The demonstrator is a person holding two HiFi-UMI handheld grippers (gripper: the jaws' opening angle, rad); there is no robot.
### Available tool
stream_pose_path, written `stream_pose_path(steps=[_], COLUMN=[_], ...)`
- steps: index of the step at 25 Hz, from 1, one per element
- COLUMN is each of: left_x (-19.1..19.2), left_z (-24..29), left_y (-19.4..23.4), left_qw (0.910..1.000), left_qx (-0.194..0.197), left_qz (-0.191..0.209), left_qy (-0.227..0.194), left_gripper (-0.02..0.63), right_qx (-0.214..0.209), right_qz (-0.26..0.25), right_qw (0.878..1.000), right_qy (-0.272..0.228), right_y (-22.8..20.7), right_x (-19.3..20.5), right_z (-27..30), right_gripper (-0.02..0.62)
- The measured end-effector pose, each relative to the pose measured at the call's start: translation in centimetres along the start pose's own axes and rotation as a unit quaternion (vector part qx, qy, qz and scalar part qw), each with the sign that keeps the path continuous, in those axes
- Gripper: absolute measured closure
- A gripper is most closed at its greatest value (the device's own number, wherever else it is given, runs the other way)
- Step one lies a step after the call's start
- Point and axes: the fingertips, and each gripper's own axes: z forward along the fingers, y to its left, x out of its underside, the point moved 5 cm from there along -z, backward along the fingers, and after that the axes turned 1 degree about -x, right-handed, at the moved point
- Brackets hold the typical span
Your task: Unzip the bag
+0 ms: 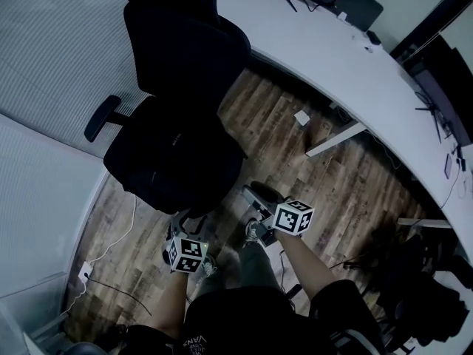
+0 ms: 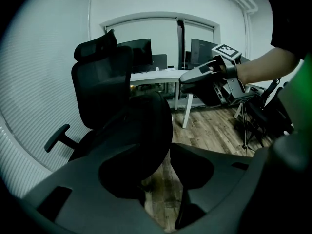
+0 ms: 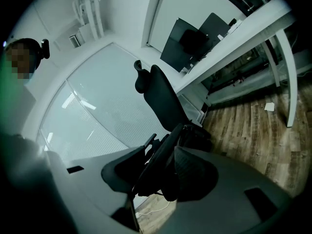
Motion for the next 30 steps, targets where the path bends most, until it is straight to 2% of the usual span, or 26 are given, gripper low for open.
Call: stream_pose_path(steps=[9, 19, 25, 30], left_x=[-1.1, -0.9, -0.4, -0.5], left_z=[-4.5, -10.8, -13.9, -17.3], left_y=[-0.4, -0.7, -0.8, -1.0], left_qw=[0.9983, 0.9931, 0.9892, 0.9847], left_qx=[0.008, 0.005, 0.002, 0.004], left_qz=[0.016, 0.019, 0.016, 0.015], left_qy=[-0.055, -0.115, -0.146, -0.174], left_gripper=[0.419, 0.419, 0.419, 0.42], right_qx=[0.017, 0.065, 0.113, 0.135], right_qz=[-0.024, -0.093, -0.199, -0.251], right_qw=[0.998, 0.989, 0.968, 0.952], right_qy=[-0.054, -0.096, -0.101, -0.108], right_y=[5.7, 11.6, 15.4, 18.8], right_x=[2.1, 5.6, 7.5, 9.3], right_z=[-3.3, -6.8, -8.0, -8.9], right_gripper=[0.426, 0.426, 0.428, 0.452])
